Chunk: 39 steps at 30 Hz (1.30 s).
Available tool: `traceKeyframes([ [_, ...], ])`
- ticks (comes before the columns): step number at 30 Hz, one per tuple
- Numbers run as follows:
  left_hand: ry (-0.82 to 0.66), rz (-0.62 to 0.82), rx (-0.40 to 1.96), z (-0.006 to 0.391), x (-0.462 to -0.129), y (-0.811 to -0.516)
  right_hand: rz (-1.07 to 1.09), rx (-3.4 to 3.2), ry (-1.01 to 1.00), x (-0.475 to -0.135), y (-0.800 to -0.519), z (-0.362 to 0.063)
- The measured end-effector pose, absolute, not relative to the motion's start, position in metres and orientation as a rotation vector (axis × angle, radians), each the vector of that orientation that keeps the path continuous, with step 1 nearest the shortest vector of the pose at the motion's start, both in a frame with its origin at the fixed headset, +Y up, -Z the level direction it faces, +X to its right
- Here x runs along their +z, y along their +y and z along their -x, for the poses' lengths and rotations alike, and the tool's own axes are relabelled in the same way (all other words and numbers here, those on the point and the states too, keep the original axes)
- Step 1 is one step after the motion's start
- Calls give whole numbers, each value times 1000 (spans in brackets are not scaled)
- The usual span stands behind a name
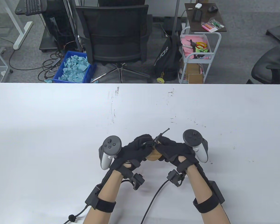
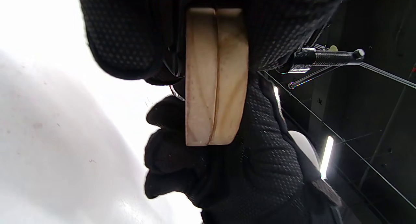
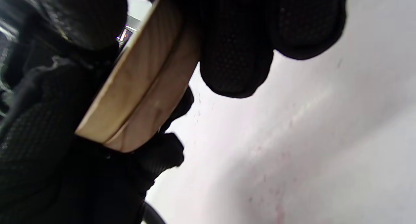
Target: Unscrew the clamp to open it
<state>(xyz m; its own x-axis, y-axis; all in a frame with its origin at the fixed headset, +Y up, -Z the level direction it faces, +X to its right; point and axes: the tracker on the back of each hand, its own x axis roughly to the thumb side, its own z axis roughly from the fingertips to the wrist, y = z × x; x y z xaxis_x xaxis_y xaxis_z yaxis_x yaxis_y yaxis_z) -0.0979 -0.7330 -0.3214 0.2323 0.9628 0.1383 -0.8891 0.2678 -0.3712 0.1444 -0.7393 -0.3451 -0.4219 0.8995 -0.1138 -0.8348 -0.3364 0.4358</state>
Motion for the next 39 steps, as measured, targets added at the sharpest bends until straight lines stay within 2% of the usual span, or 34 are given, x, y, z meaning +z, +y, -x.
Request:
traceKeyframes([
  [16,-361,219,1254,100,-322,-732,-164,1914,522,-347,-739,-148],
  [25,-309,162,1312,120,-325,-723,-122,2000,391,-348,-725,-164],
  [34,-301,187,1341,121,-326,-728,-69,2323,453,-346,-750,-143],
  [39,-302,191,1354,120,-325,-728,-55,2400,457,-345,-753,-139],
])
